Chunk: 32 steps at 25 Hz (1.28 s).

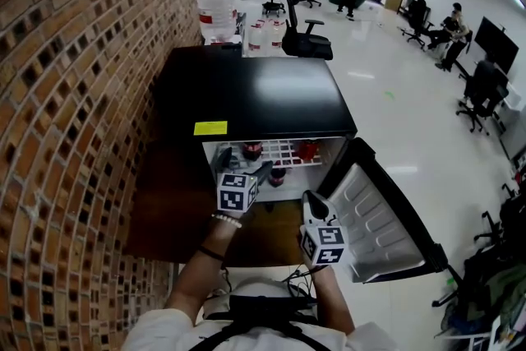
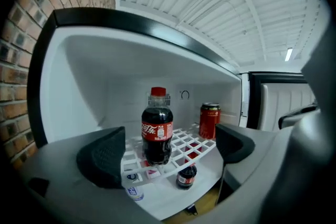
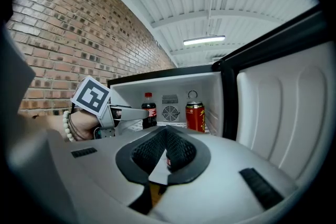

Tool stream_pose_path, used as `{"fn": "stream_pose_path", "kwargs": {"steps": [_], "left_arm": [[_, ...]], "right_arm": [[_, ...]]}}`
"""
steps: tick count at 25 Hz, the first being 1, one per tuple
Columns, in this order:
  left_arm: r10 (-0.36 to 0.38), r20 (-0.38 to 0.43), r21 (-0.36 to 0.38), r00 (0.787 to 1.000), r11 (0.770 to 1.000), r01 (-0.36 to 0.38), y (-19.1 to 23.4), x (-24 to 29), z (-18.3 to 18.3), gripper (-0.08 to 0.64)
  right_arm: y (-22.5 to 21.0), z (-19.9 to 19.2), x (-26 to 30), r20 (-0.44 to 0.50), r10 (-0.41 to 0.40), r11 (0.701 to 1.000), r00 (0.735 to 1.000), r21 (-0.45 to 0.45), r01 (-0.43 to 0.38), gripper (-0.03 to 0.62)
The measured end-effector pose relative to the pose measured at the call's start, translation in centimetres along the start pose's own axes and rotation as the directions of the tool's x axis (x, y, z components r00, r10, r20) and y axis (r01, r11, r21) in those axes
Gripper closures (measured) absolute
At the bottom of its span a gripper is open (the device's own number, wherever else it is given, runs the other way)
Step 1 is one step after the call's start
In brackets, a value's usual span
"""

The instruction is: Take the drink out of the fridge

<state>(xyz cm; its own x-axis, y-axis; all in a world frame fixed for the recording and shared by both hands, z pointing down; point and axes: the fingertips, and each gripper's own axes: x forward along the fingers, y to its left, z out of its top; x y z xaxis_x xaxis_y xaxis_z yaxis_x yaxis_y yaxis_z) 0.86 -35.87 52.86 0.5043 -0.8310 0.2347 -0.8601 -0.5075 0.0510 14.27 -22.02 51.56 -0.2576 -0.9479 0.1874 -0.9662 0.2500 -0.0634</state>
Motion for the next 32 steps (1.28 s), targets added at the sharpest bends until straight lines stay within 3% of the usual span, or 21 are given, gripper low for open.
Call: {"fn": "stream_pose_path", "kwargs": {"steps": [14,19,30,32], "left_arm": [[0.055,-0.033,0.015,0.998,0.998,-0.055,1.8,5.3,0.7,0.034],[0.061,-0.035,-0.007,0.998,0.998,-0.061,2.3,6.0,0.9,0.080],[0.098,-0.058,0.051,0.994,0.994,-0.095,2.7,6.5,0.8,0.247],[0.099,-0.058,0.052,0.993,0.994,-0.096,2.8,6.5,0.8,0.247]], "right_arm": [[-1.7,-0.3,-0.3,0.000,-0.029,0.999,1.000,0.024,0.029,0.584],[-2.3,-0.2,-0.4,0.004,-0.039,0.999,0.999,0.030,0.039,0.584],[-2.8,-0.5,-0.4,0.005,-0.042,0.998,0.999,0.044,0.042,0.584],[-2.9,-0.5,-0.4,0.003,-0.043,0.998,0.999,0.047,0.042,0.584]]}}
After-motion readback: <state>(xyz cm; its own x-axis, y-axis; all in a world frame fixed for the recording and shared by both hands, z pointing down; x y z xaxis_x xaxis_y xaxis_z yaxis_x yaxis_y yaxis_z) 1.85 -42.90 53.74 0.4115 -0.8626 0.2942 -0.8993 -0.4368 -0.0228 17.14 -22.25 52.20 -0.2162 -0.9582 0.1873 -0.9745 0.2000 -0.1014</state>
